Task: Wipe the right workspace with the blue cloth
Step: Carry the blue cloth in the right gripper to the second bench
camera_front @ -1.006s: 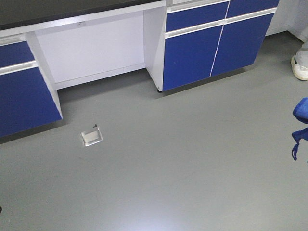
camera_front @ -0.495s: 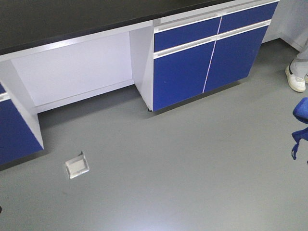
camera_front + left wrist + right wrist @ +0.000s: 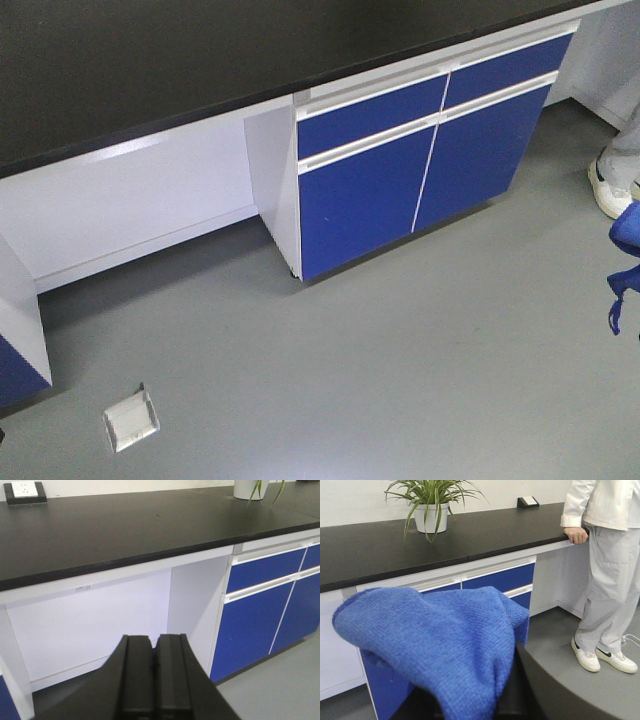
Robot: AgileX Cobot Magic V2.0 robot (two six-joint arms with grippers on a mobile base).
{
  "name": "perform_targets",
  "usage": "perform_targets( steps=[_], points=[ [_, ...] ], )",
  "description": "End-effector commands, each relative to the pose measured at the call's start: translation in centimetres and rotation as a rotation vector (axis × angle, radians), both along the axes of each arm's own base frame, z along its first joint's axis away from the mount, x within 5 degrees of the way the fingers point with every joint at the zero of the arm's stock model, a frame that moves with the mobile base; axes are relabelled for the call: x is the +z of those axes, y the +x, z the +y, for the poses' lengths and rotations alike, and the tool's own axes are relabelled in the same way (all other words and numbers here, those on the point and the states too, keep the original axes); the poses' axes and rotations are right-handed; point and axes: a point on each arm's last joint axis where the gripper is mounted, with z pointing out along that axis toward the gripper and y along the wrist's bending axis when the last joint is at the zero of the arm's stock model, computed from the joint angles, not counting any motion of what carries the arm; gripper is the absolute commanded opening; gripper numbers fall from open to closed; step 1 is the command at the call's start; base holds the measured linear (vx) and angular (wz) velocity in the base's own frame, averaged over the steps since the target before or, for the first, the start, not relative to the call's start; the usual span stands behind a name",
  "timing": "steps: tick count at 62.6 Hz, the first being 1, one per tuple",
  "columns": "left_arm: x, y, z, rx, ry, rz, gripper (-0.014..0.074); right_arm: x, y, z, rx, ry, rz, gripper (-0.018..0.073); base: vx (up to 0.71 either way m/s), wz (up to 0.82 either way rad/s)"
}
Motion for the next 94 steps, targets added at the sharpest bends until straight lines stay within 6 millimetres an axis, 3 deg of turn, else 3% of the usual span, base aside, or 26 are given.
perform_targets(
  steps=[1,64,94],
  points=[
    [-0.23,0.1,-0.13,-0.014,-0.009,-0.064,-0.0006,1.54,0.19,-0.4,-0.04,-0.019,-0.078,0.0002,0.35,0.02],
    [-0.23,0.1,-0.13,-0.014,-0.009,-0.064,-0.0006,1.55,0.19,-0.4,-0.04,-0.02,-0.078,0.0002,0.32,0.4],
    [-0.23,0.1,-0.13,-0.014,-0.009,-0.064,-0.0006,1.55,0.19,-0.4,-0.04,-0.02,-0.078,0.0002,0.24,0.15]
  ],
)
